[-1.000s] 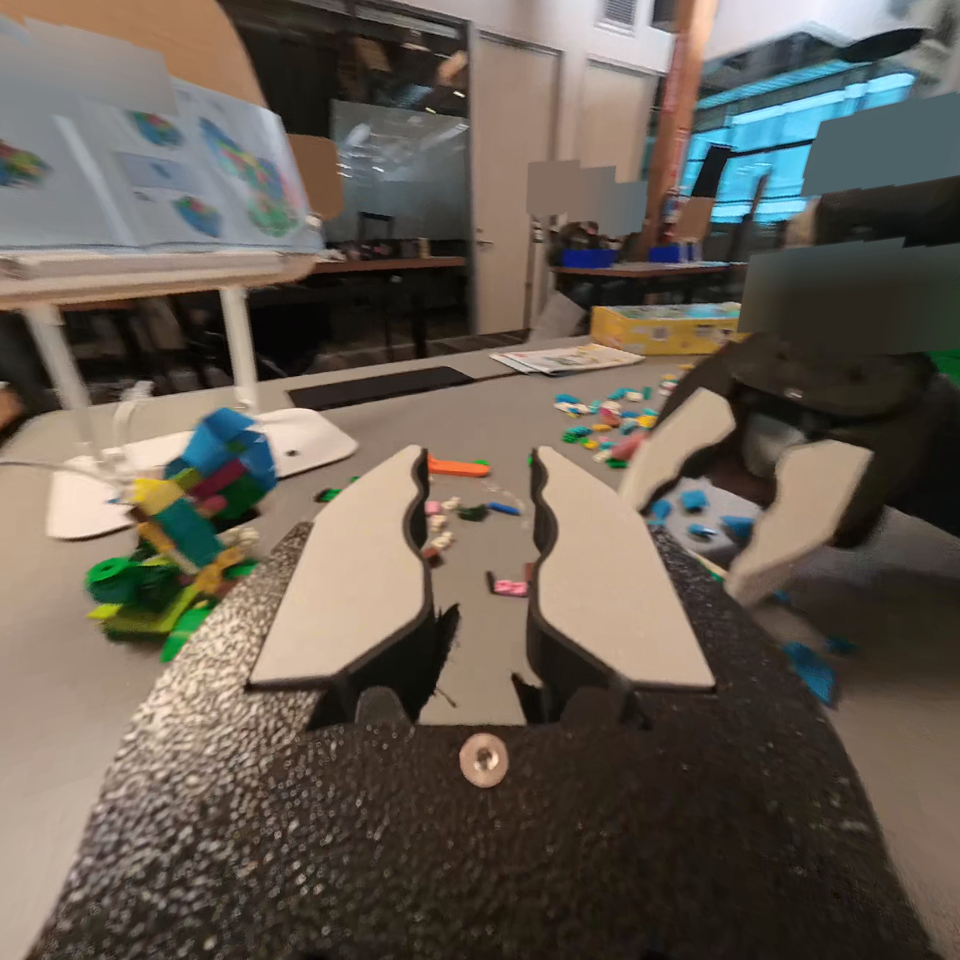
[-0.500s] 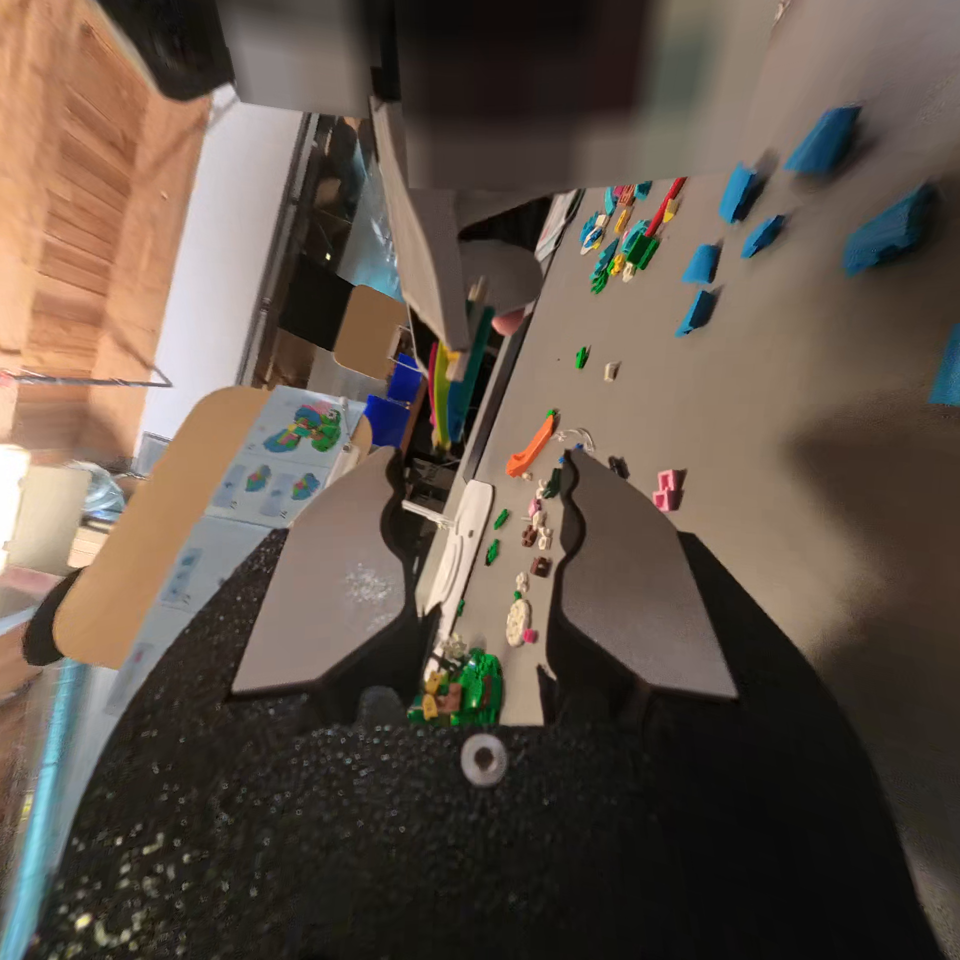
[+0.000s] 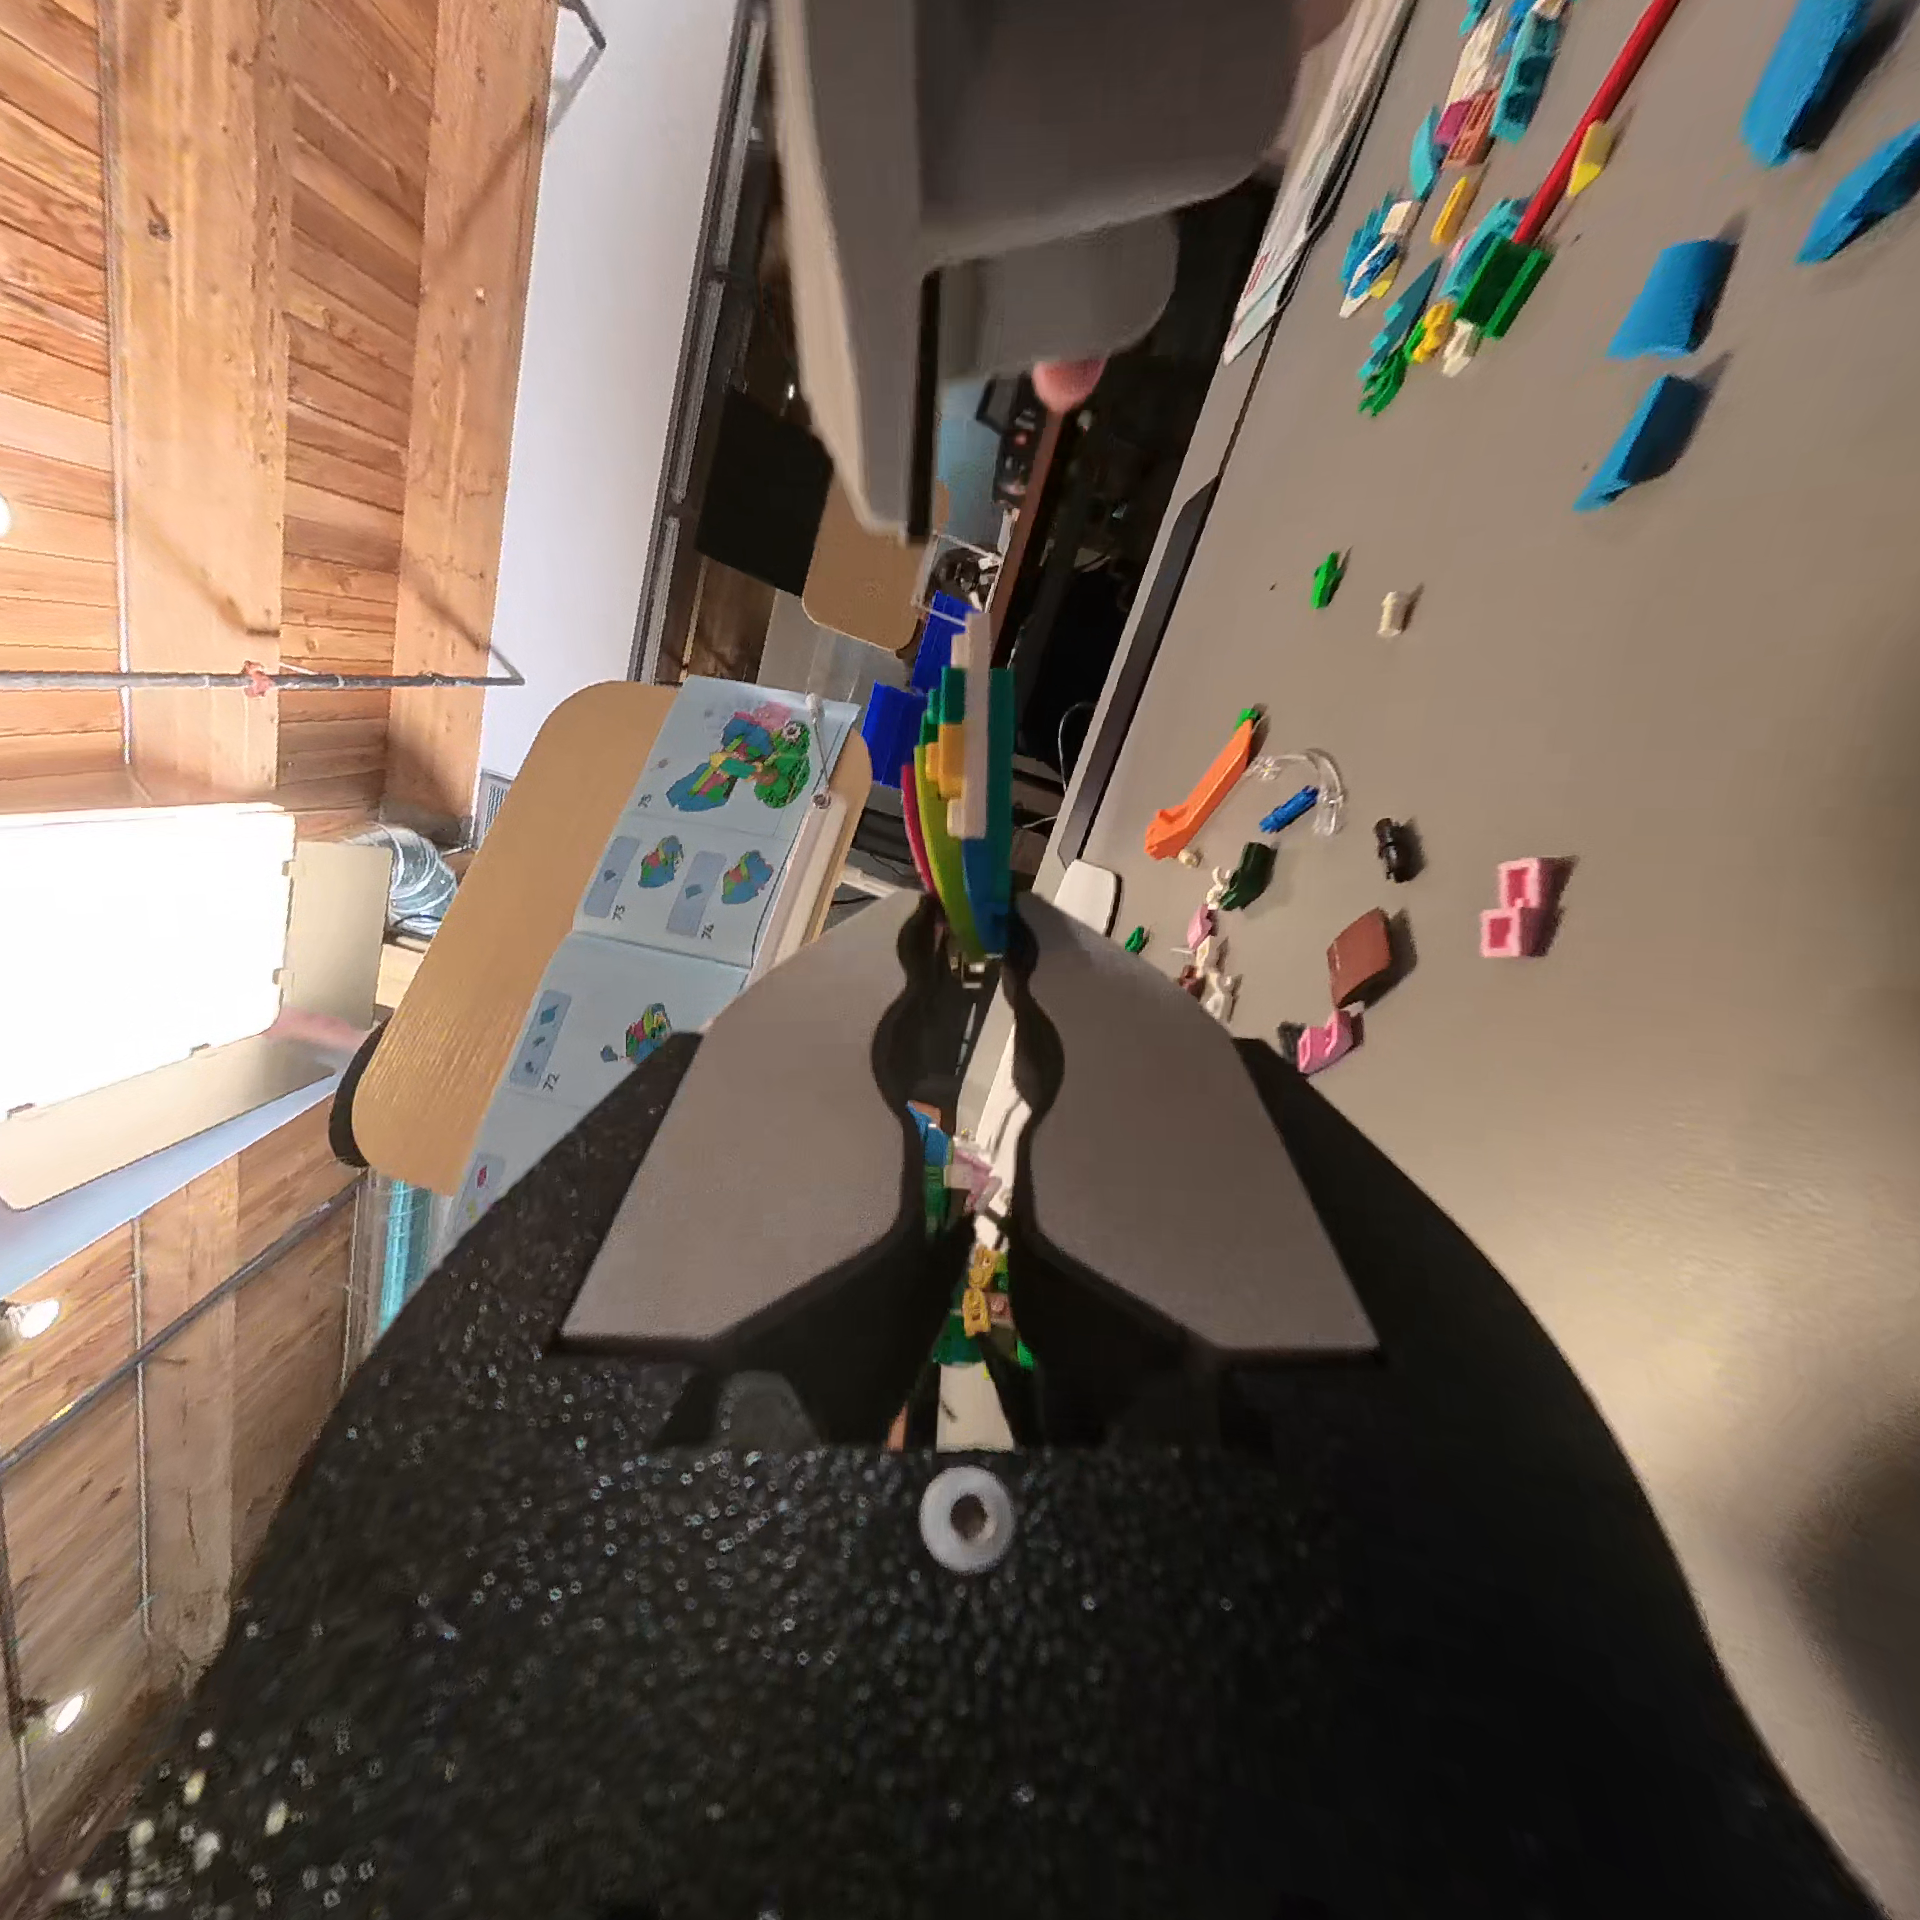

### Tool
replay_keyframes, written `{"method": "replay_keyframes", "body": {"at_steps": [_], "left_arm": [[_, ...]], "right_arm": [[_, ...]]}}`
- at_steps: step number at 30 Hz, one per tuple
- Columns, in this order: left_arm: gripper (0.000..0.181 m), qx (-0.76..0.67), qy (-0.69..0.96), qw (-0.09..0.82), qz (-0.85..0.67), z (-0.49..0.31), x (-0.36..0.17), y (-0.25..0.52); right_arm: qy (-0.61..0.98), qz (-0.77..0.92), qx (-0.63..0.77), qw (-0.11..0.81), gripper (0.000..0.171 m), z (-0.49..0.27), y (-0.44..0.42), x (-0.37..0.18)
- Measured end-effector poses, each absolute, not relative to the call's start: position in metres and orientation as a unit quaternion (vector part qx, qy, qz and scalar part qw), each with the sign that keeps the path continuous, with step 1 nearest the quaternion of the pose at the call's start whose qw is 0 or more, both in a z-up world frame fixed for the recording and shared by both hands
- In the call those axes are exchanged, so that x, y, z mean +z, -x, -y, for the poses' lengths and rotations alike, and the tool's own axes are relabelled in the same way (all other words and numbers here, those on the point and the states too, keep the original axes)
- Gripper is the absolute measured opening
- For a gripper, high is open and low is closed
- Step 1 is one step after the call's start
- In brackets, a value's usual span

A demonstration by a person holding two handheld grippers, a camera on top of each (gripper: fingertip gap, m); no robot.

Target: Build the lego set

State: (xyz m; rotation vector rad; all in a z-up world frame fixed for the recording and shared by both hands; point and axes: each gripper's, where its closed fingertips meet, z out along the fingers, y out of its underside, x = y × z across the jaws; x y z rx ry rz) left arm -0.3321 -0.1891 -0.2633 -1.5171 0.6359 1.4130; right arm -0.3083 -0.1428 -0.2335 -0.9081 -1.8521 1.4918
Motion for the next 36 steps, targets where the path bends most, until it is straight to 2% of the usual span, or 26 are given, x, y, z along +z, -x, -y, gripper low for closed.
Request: {"method": "replay_keyframes", "body": {"at_steps": [6,9,12,16,27,36], "left_arm": [[0.011,0.559,0.631,0.489,-0.223,0.193,-0.260,0.341],[0.011,0.554,0.633,0.500,-0.208,0.195,-0.258,0.344],[0.011,0.557,0.630,0.502,-0.201,0.196,-0.257,0.346],[0.011,0.559,0.627,0.507,-0.194,0.198,-0.255,0.348],[0.011,0.569,0.616,0.509,-0.194,0.198,-0.251,0.347],[0.011,0.568,0.616,0.509,-0.197,0.197,-0.252,0.347]], "right_arm": [[0.389,0.635,0.463,0.480,0.049,0.094,0.295,-0.246],[0.393,0.582,0.428,0.569,0.037,0.074,0.290,-0.236],[0.397,0.549,0.398,0.618,0.025,0.062,0.285,-0.232],[0.399,0.538,0.383,0.636,0.017,0.059,0.282,-0.236],[0.348,0.524,0.346,0.696,0.010,0.063,0.275,-0.228],[0.316,0.548,0.326,0.703,0.008,0.075,0.278,-0.232]]}}
